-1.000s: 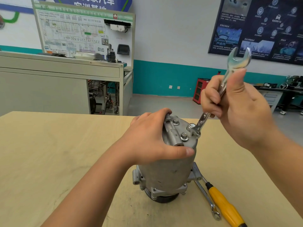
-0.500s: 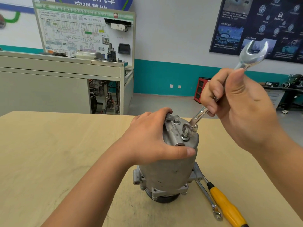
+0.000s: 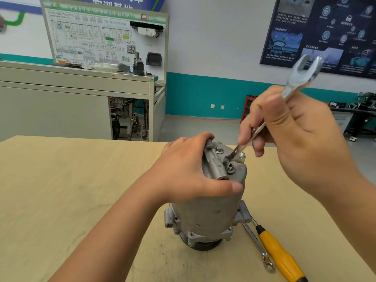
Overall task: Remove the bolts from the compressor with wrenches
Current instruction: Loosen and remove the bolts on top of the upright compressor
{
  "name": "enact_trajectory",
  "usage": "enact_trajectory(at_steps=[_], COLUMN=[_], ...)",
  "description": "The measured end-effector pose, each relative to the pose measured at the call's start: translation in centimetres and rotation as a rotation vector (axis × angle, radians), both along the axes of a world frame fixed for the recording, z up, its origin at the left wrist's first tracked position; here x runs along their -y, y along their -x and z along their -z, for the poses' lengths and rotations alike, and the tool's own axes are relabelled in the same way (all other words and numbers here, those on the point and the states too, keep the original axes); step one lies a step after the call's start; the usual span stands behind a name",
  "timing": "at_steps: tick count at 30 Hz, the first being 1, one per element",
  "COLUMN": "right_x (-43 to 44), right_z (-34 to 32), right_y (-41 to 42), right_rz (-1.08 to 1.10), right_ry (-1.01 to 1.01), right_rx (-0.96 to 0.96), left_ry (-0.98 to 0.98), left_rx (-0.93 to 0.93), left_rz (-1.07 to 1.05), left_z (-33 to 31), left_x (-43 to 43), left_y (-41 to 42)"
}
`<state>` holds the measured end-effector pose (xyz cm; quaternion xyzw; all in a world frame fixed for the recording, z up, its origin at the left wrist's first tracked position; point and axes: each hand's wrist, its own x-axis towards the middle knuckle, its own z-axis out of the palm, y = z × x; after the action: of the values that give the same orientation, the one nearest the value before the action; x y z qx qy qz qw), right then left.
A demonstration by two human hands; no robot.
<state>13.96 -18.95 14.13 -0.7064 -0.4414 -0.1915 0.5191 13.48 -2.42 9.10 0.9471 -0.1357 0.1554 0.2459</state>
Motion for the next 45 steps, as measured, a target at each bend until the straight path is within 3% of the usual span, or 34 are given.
enact_trajectory(at_steps=[9,22,37,45], right_x=[-0.5,-0.5,-0.1,-0.1], right_z=[-0.2,-0.5,-0.2,-0.3], right_y=[0.9,1.2,0.4,0.5], right_rz=[0.163,0.134,0.075,0.114], right_ry=[0.079,0.008,0.008,0.025], right_rx=[0.163,0.144,-0.003,0.050], left_ry=[0.002,-0.005,-0.002,-0.018], left_rx=[0.005,0.022,0.023,0.031], left_rz=[0.011,0.002,0.003,-0.005], left_z=[0.0,0.1,0.0,0.1], left_x=[0.0,-0.1,0.0,0.0], left_y=[-0.1,-0.1,-0.1,-0.1])
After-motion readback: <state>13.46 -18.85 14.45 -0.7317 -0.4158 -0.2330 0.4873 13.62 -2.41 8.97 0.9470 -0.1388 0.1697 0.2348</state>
